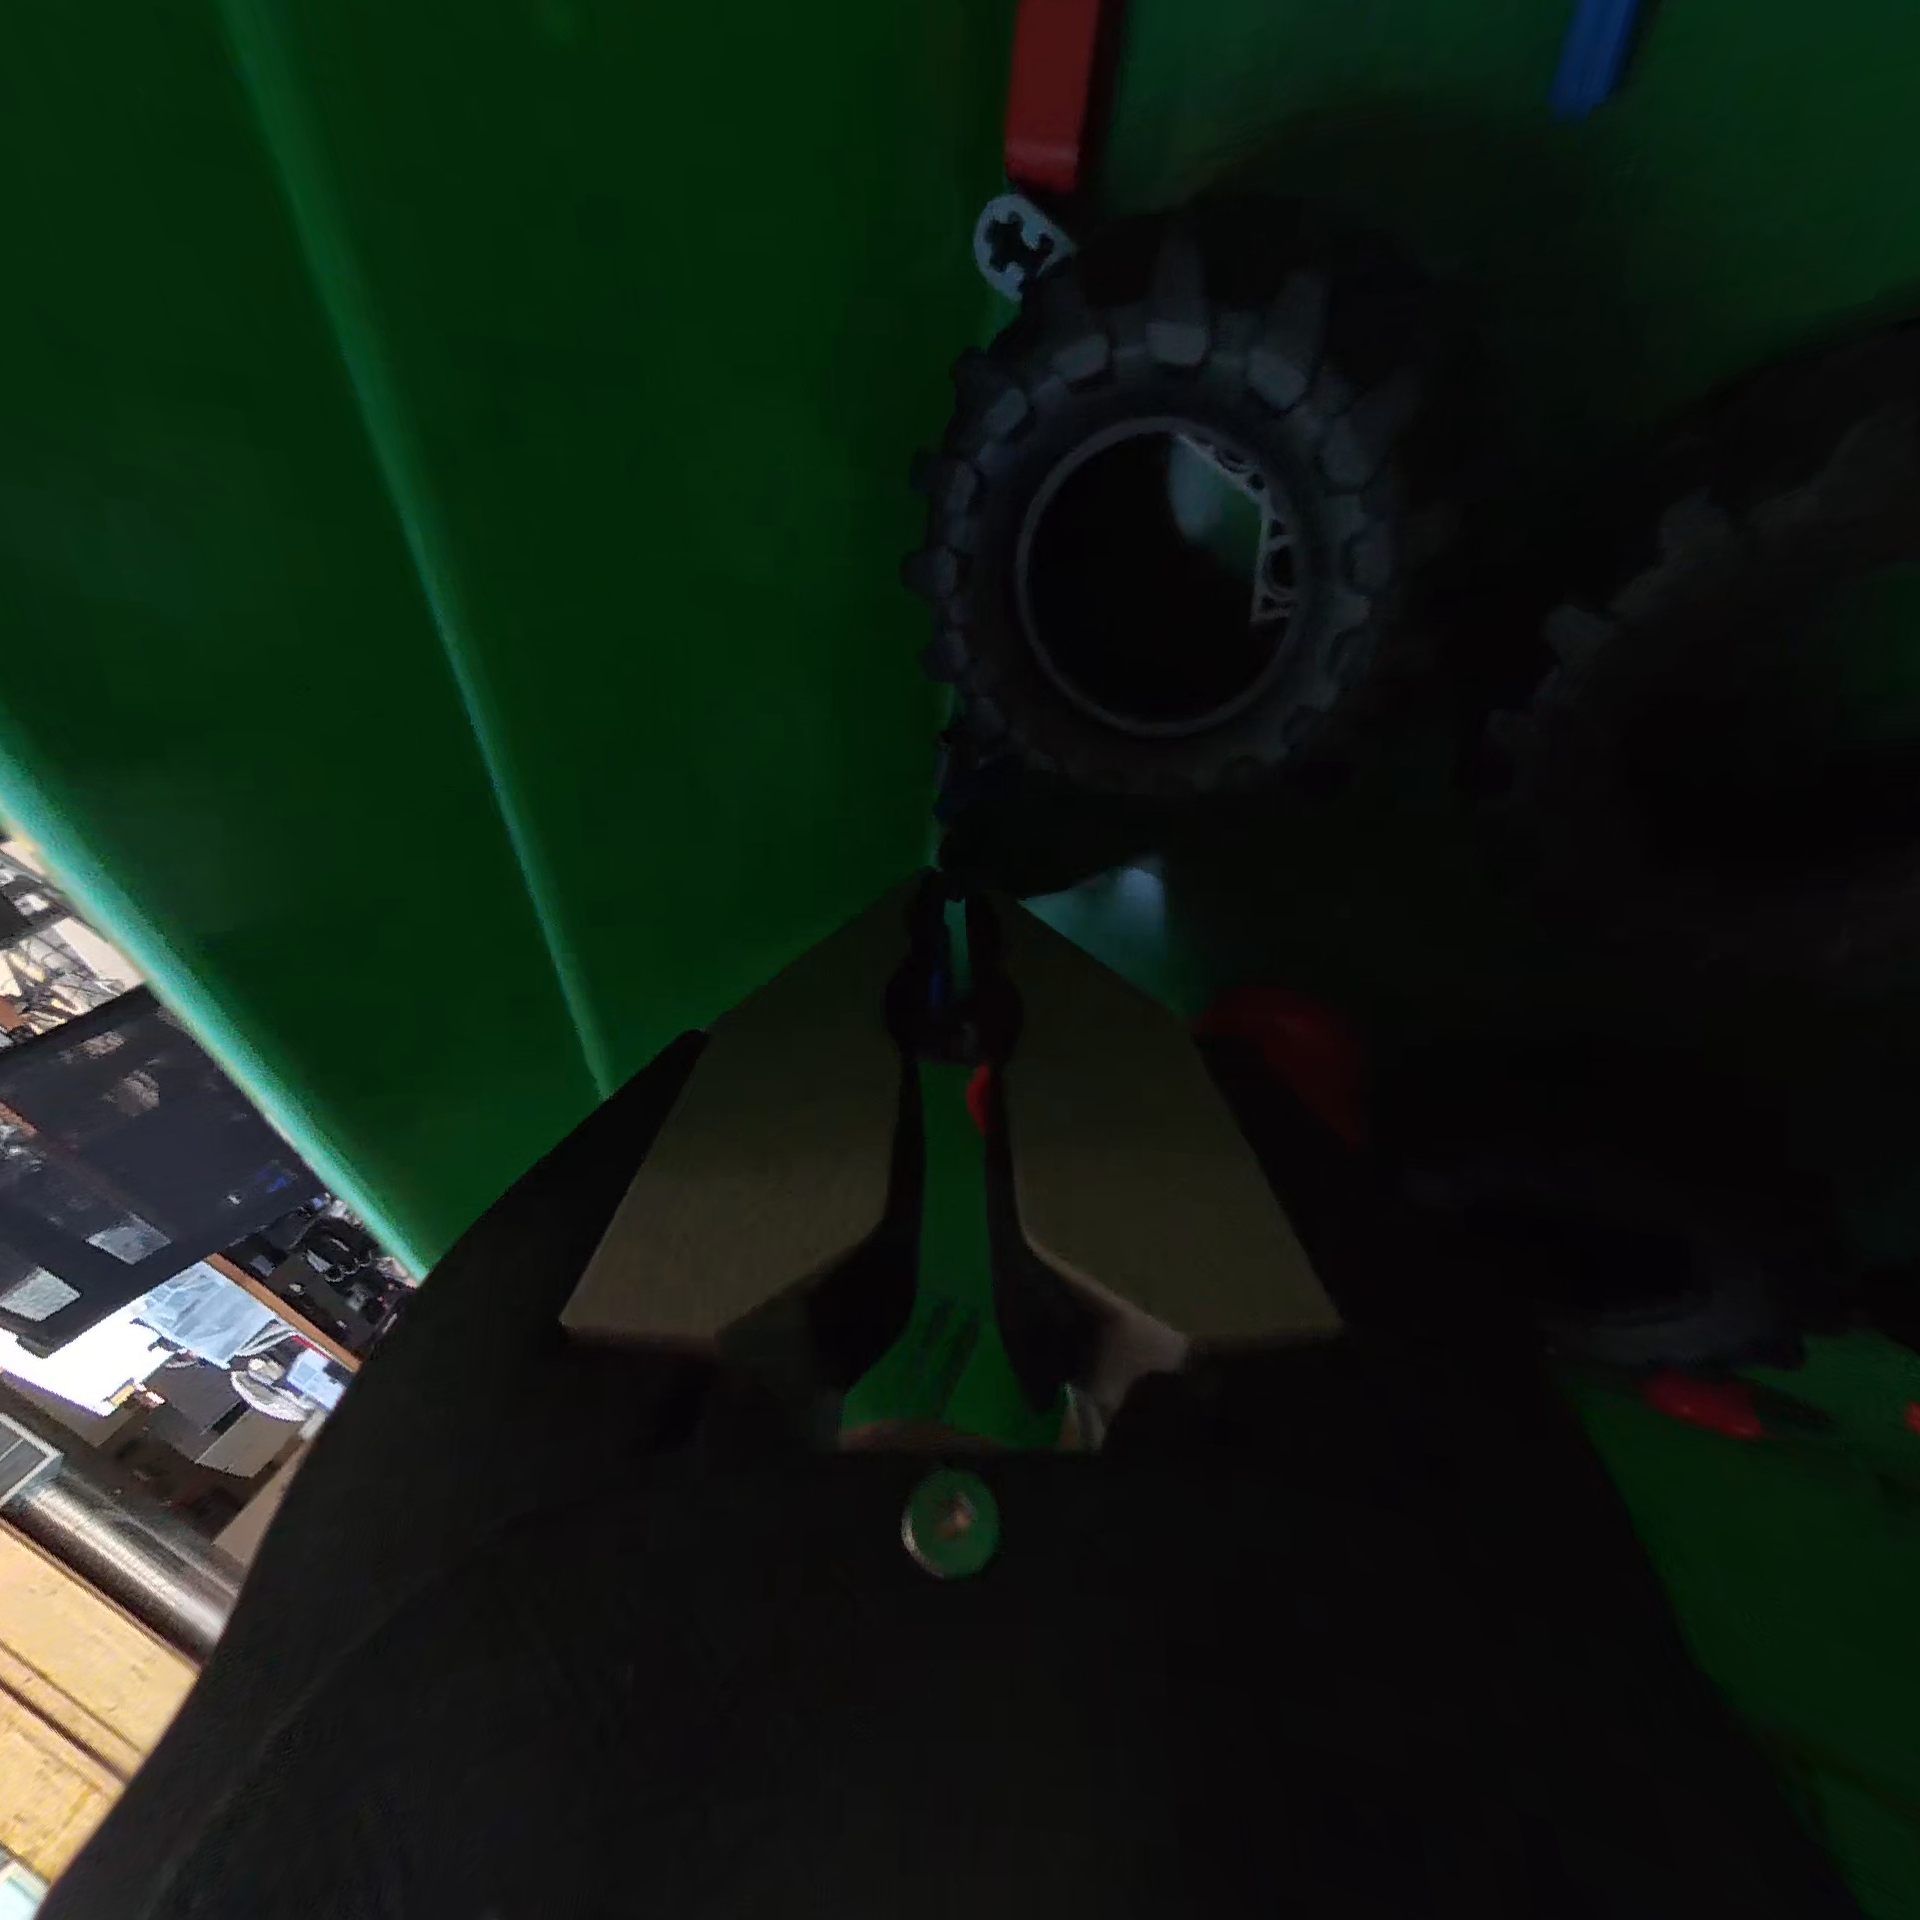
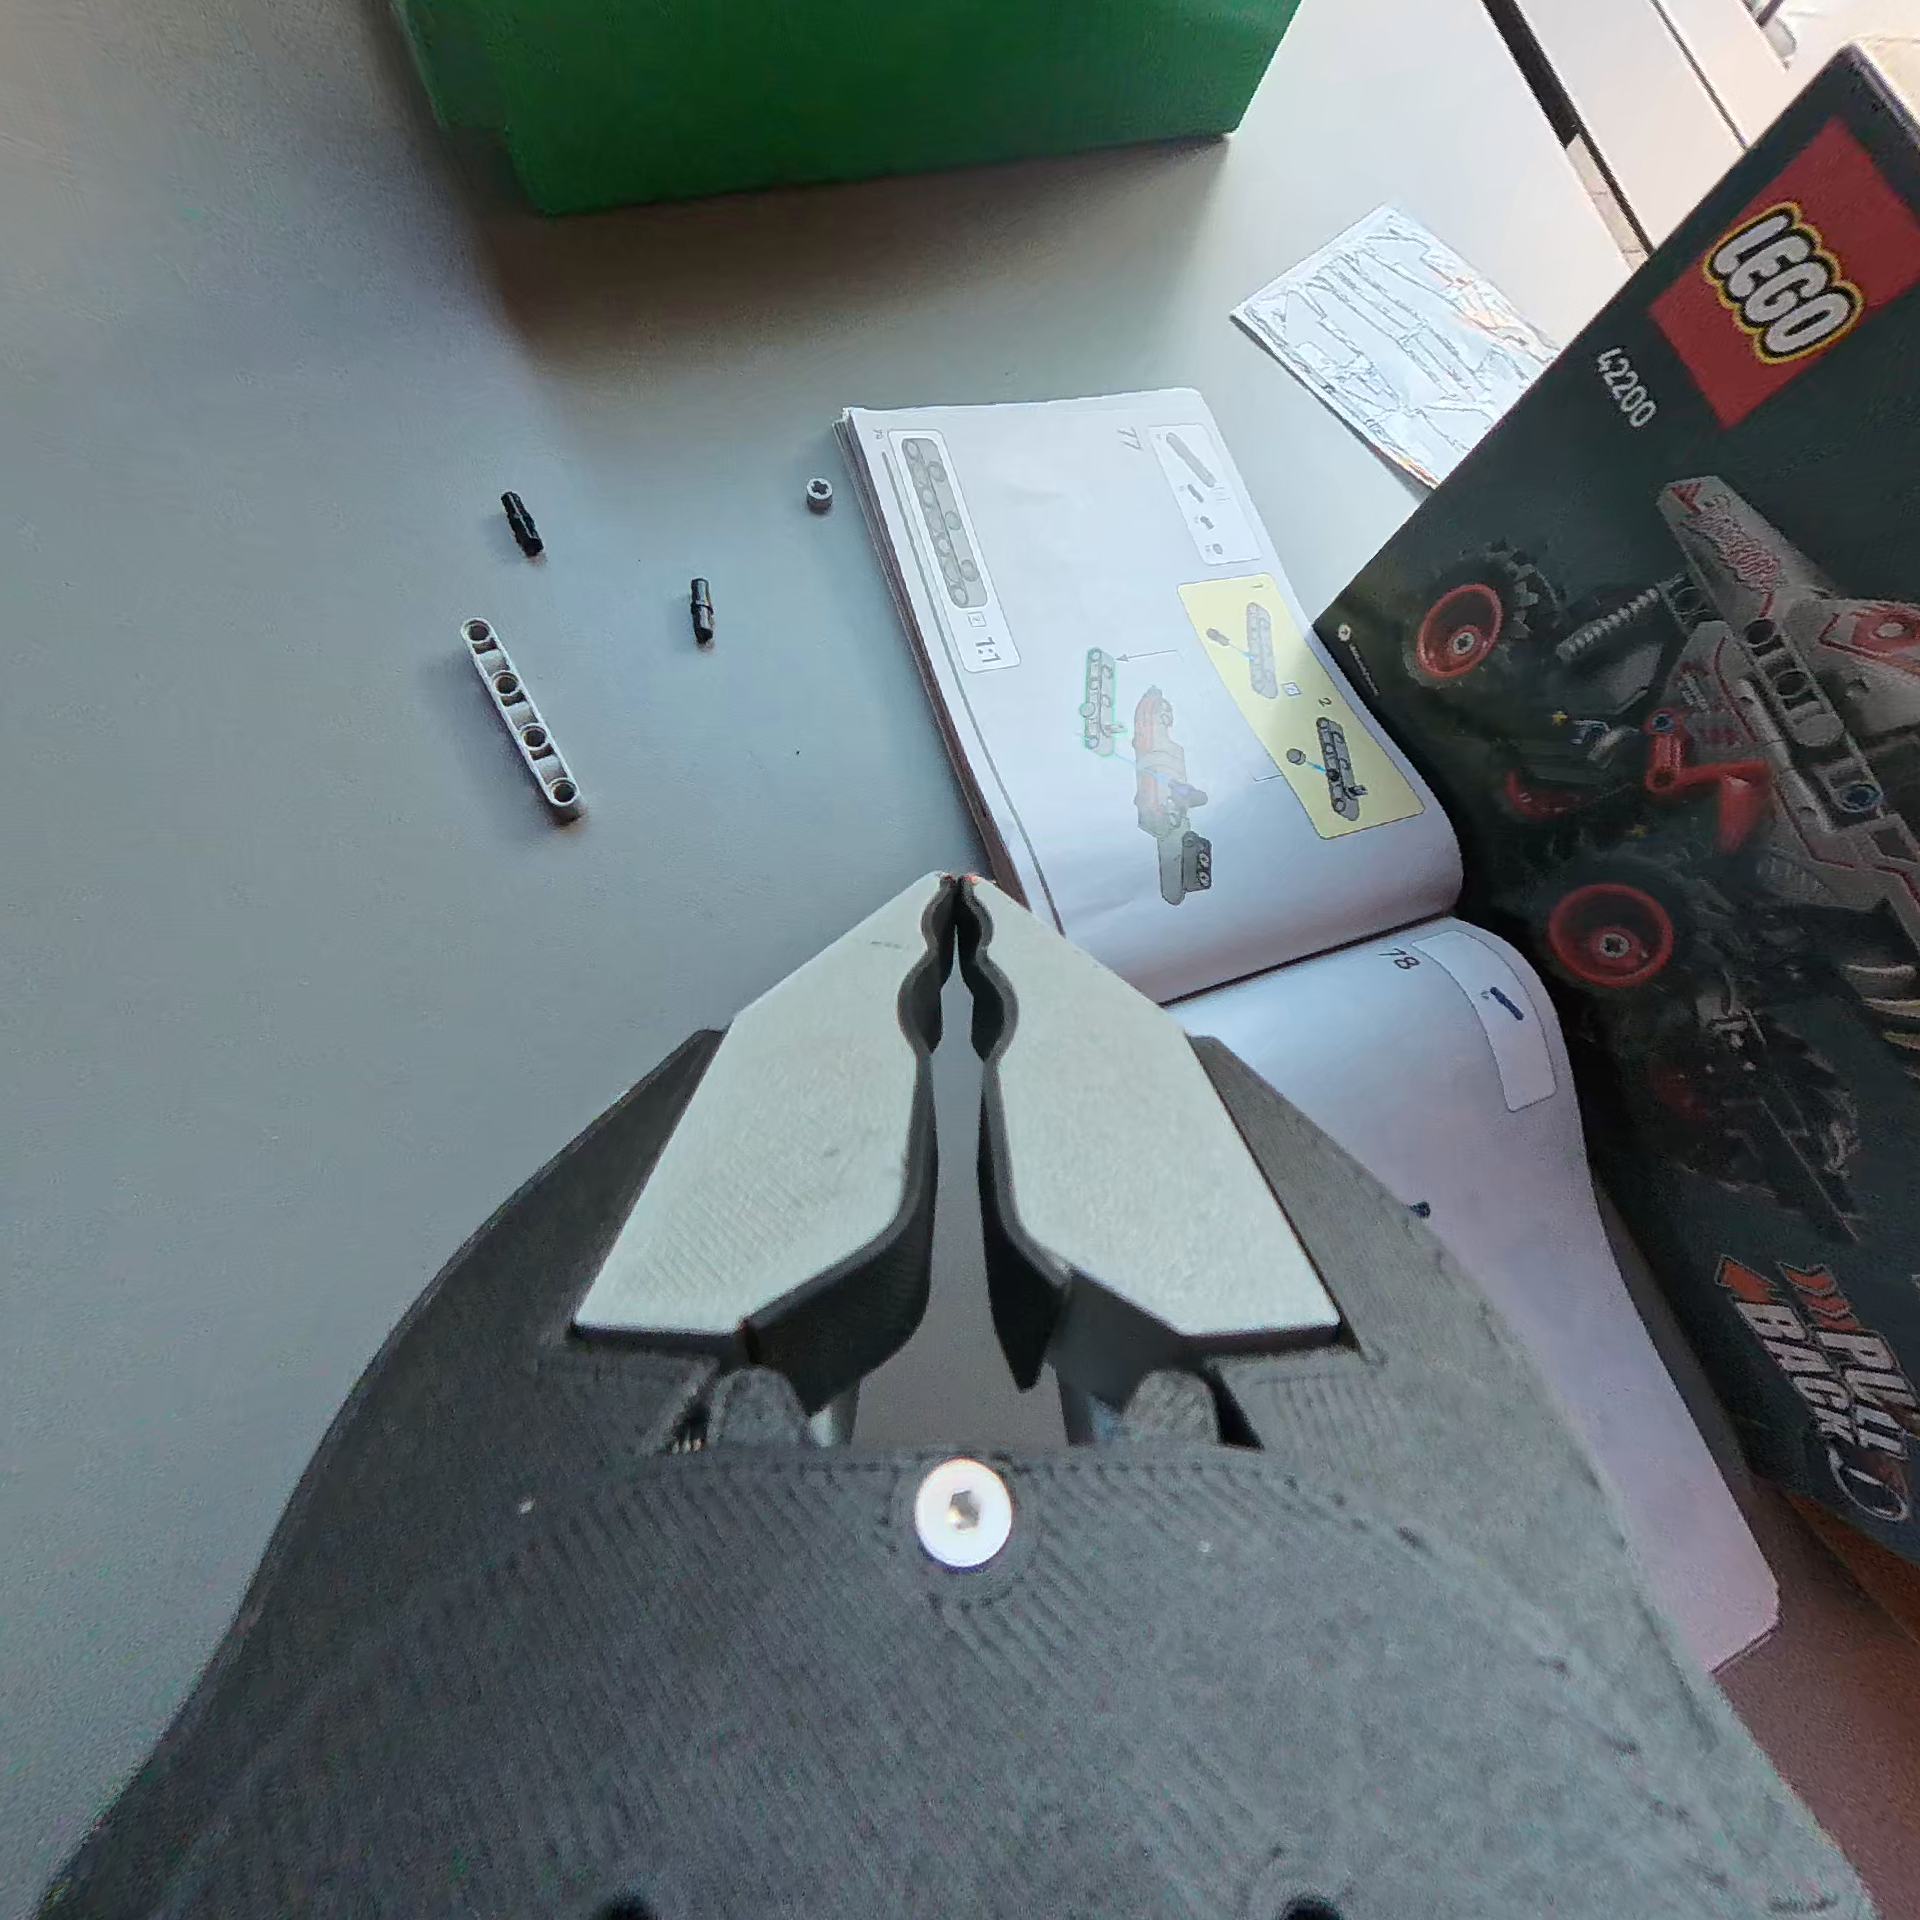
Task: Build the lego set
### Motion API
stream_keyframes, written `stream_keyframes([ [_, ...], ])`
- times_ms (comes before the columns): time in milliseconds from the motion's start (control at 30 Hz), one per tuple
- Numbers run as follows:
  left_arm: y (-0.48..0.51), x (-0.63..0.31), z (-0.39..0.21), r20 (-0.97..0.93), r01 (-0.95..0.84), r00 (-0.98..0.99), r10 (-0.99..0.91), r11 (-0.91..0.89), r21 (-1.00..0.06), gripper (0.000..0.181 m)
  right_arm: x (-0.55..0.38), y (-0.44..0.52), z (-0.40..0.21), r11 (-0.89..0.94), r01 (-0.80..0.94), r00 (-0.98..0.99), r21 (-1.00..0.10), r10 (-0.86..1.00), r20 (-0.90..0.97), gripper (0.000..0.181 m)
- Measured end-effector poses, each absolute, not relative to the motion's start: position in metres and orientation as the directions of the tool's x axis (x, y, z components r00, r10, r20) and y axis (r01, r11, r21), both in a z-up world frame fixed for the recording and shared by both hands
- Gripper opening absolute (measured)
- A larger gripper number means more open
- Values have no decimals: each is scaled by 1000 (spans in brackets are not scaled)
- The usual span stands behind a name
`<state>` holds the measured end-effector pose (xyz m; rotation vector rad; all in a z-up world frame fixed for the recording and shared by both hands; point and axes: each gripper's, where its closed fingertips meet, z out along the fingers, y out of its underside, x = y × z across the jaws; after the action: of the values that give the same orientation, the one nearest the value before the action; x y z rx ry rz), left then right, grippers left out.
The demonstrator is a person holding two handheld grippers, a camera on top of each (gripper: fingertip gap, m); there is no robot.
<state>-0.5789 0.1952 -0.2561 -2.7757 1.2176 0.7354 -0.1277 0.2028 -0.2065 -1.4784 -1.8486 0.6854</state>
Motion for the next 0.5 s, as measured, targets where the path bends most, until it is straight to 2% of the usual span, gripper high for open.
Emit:
stream_keyframes([
  [167,190,-576,-257,-324,-732,577,-750,-651,202,1,-127,202,-204,224,619,-138,-753,975,176,0],
  [267,172,-561,-257,-184,-753,610,-771,-636,169,1,-125,202,-202,226,614,-134,-756,974,182,0],
  [400,165,-562,-256,-188,-766,598,-779,-625,151,2,-124,202,-202,227,615,-133,-755,974,183,0],
  [500,160,-554,-251,-162,-769,612,-774,-630,105,12,-124,202,-203,228,617,-138,-753,974,182,0],
])
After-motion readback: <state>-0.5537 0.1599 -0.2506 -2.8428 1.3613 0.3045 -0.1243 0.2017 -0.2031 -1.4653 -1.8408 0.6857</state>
